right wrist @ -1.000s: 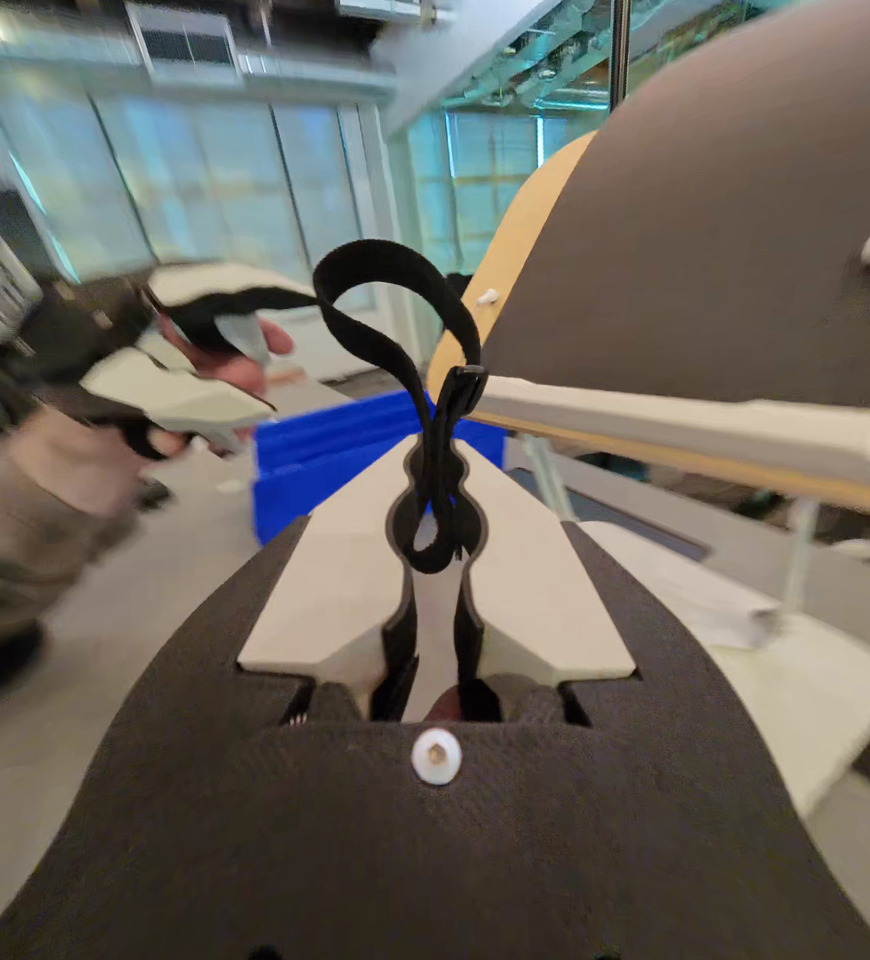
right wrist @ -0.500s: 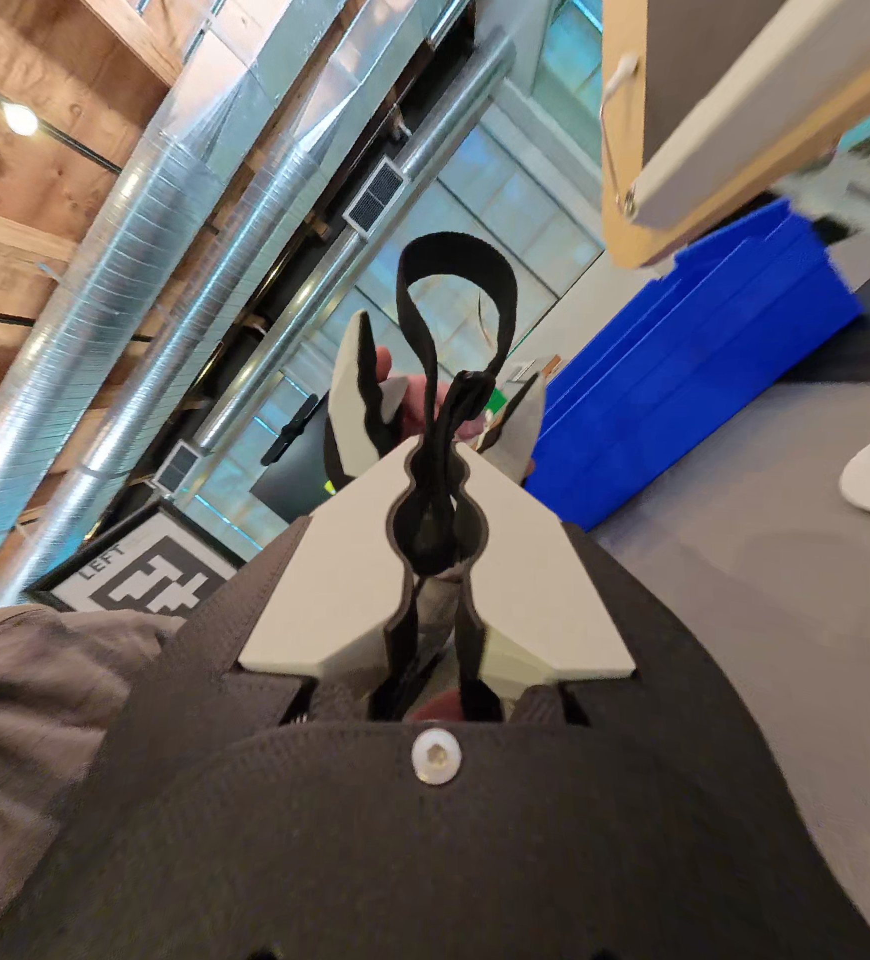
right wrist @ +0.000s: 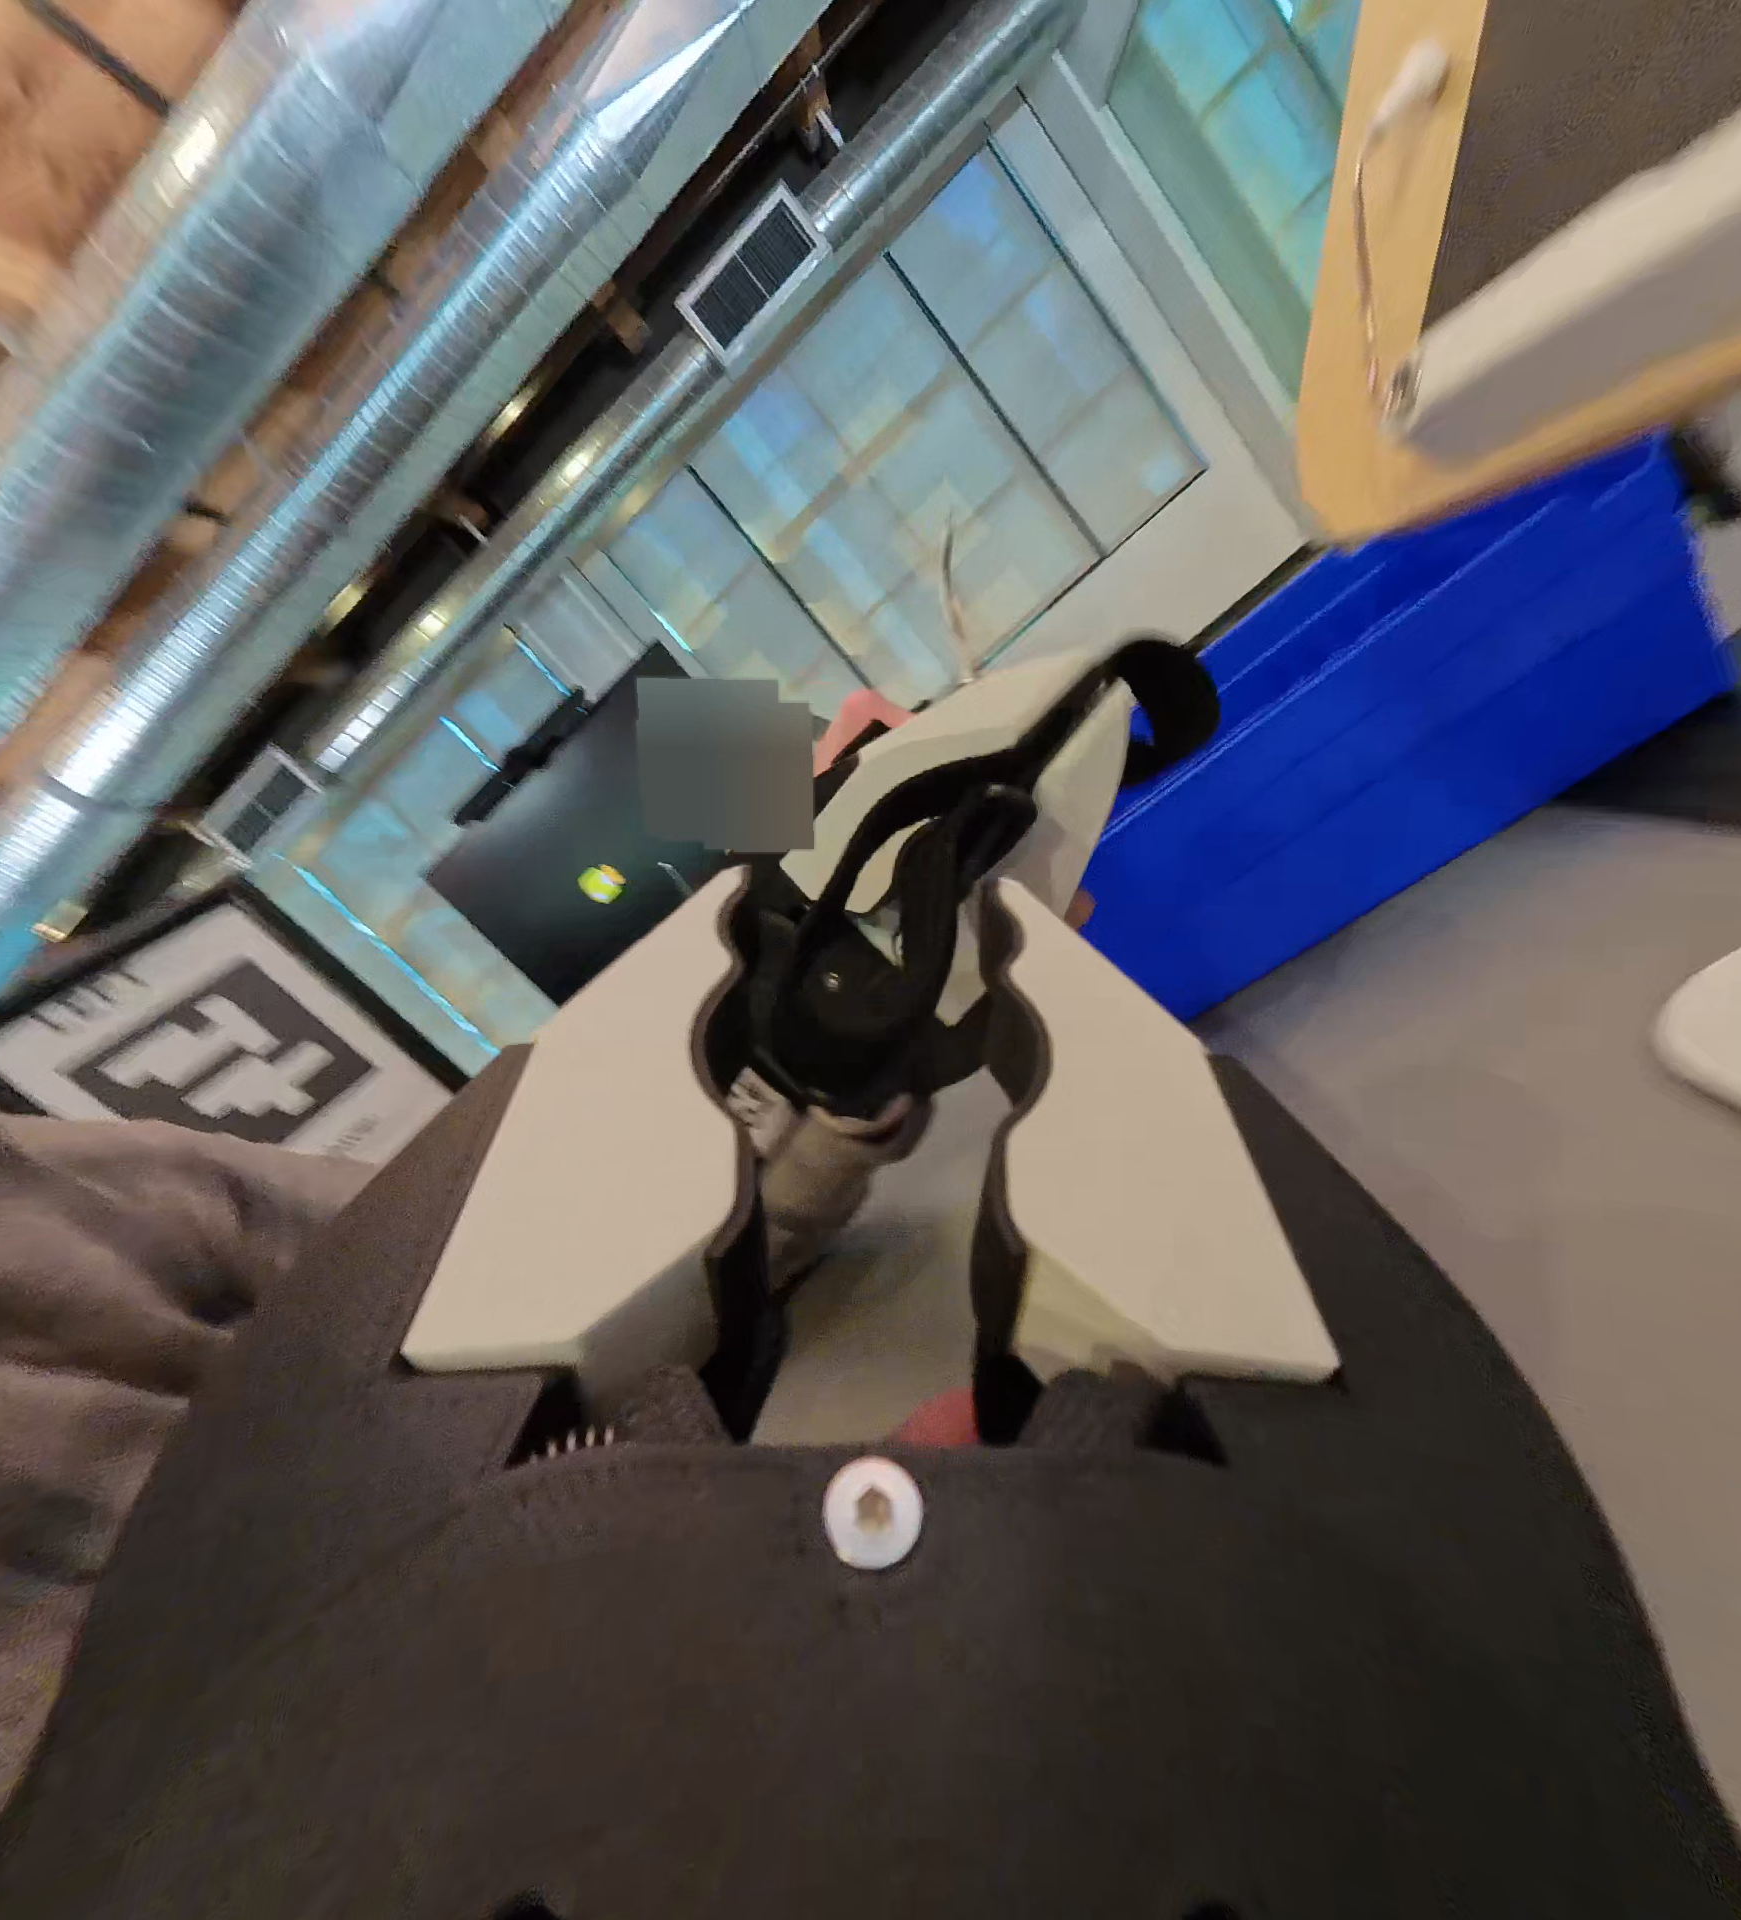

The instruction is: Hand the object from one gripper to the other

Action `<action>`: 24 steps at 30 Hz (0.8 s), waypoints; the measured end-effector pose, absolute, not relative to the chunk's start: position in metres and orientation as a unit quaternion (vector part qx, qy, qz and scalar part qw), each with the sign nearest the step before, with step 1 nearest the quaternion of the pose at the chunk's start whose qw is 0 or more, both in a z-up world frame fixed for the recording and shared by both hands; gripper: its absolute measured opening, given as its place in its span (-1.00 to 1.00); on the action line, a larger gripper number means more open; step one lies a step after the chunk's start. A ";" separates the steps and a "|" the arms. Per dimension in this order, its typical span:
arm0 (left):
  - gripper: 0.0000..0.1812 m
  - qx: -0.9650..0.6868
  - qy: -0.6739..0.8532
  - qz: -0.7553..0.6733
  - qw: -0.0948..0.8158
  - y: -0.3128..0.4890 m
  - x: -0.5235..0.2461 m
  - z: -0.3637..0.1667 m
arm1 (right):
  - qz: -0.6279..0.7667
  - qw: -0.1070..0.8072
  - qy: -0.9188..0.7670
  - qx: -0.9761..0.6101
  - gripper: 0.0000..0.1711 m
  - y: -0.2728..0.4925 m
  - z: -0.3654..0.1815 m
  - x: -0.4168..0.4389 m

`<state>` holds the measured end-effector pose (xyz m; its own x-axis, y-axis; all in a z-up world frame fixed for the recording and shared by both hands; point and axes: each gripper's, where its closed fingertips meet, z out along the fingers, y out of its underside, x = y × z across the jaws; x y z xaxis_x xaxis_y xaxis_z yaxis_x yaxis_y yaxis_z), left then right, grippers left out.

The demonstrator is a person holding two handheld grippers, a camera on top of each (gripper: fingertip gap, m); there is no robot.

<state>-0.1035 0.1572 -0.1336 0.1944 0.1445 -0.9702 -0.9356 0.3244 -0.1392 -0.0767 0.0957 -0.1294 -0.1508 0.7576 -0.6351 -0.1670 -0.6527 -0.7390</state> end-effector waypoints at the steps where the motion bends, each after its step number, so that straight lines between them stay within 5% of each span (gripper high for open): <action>1: -0.96 -0.442 0.473 0.376 0.663 0.159 -0.105 -0.134 | 0.696 0.353 -0.277 -0.561 -0.45 0.100 -0.125 -0.073; 12: -0.98 -0.721 0.371 -0.169 0.560 0.140 -0.070 -0.159 | 0.342 0.643 -0.535 -0.429 -0.20 0.105 -0.102 -0.047; 15: -0.97 -0.734 0.326 -0.280 0.526 0.133 -0.060 -0.158 | 0.199 0.680 -0.592 -0.384 -0.05 0.106 -0.110 -0.048; 20: -0.98 -0.727 0.226 -0.435 0.481 0.131 -0.058 -0.147 | -0.077 0.707 -0.661 -0.237 -0.06 0.102 -0.144 -0.060; 24: -0.97 -0.719 0.165 -0.492 0.462 0.136 -0.064 -0.143 | -0.148 0.705 -0.672 -0.173 -0.14 0.091 -0.171 -0.075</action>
